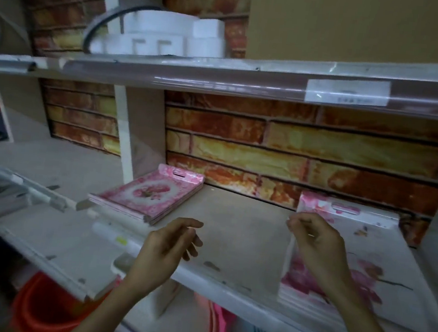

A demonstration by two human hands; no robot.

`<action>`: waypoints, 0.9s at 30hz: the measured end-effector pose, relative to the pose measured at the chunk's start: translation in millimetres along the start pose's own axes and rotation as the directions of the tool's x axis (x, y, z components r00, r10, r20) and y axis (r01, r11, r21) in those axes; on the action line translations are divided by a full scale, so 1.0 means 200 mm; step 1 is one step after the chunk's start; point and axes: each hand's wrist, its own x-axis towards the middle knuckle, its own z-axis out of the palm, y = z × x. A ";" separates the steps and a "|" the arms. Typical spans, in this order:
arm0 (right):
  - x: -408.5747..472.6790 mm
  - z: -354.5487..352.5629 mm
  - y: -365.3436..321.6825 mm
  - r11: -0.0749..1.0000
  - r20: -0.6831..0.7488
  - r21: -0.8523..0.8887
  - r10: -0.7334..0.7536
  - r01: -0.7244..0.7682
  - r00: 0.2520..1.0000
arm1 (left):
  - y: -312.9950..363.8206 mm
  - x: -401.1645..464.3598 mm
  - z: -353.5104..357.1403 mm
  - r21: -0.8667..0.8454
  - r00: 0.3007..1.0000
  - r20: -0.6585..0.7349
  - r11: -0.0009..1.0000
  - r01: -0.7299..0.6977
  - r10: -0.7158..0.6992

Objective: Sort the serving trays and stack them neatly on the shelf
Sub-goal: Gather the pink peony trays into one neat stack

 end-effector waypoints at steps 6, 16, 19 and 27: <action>-0.10 0.43 -0.09 0.999 0.072 0.043 0.008 -0.011 0.997 | -0.18 -0.09 -0.34 0.054 1.000 -0.029 0.999 0.007 -0.005; -0.03 0.90 -0.12 0.988 0.189 0.109 0.085 -0.107 0.978 | -0.51 0.05 -0.66 0.307 0.998 0.010 0.950 -0.066 0.066; 0.04 1.02 -0.08 0.983 0.206 0.123 0.109 -0.136 0.972 | -0.63 0.17 -0.70 0.432 0.982 0.087 0.882 -0.187 0.165; 0.31 1.34 0.03 0.968 0.214 0.114 0.195 -0.222 0.957 | -0.99 0.52 -0.75 0.714 0.888 0.395 0.530 -0.458 0.236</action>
